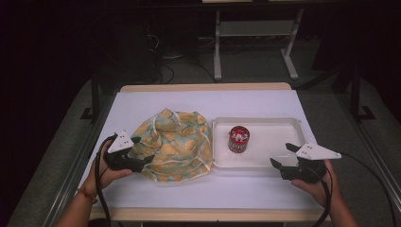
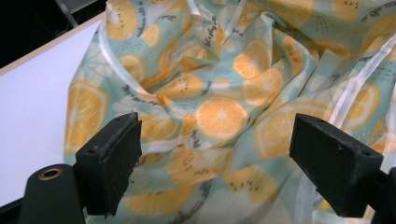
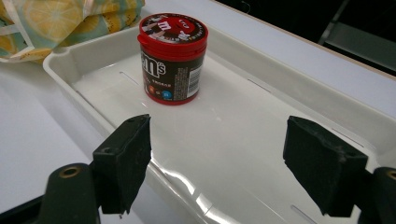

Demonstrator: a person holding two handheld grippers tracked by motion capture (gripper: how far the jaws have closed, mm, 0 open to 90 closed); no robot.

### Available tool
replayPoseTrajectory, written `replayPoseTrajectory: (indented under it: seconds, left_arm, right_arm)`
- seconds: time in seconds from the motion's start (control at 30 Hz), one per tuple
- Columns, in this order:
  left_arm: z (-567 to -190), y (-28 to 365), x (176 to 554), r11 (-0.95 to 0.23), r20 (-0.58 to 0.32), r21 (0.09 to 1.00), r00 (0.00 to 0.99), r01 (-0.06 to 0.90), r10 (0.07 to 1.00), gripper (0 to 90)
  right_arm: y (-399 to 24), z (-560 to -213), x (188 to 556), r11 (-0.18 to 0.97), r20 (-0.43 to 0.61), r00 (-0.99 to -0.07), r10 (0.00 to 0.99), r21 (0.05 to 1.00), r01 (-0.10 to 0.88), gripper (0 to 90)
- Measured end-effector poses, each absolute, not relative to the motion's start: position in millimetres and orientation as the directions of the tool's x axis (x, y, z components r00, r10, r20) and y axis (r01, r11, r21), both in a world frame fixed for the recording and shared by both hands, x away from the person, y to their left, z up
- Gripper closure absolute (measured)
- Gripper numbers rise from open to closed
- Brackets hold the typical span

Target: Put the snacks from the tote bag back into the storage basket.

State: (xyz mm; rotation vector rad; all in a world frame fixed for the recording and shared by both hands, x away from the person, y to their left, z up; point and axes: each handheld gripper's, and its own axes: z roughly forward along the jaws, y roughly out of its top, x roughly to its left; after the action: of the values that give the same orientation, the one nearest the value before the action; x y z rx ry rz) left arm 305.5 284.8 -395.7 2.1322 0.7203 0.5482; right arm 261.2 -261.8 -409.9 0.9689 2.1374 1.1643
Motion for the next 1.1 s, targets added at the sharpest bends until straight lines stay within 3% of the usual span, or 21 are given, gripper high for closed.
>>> replayPoseTrajectory:
  seconds: [0.43, 0.73, 1.1]
  left_arm:
    - [-414, 311, 296, -0.462, 0.109, 0.816, 0.692, 0.348, 0.713, 16.2]
    - [-425, 330, 291, -0.345, -0.005, 0.852, 0.665, 0.394, 0.746, 13.9]
    - [-432, 334, 289, -0.329, -0.030, 0.850, 0.662, 0.411, 0.749, 13.9]
  right_arm:
    - [-259, -408, 266, 0.369, -0.095, -0.621, 0.778, 0.869, 0.330, 22.8]
    - [-257, -408, 267, 0.375, -0.099, -0.635, 0.766, 0.872, 0.316, 22.6]
    - [-259, -408, 265, 0.371, -0.096, -0.634, 0.767, 0.873, 0.316, 22.6]
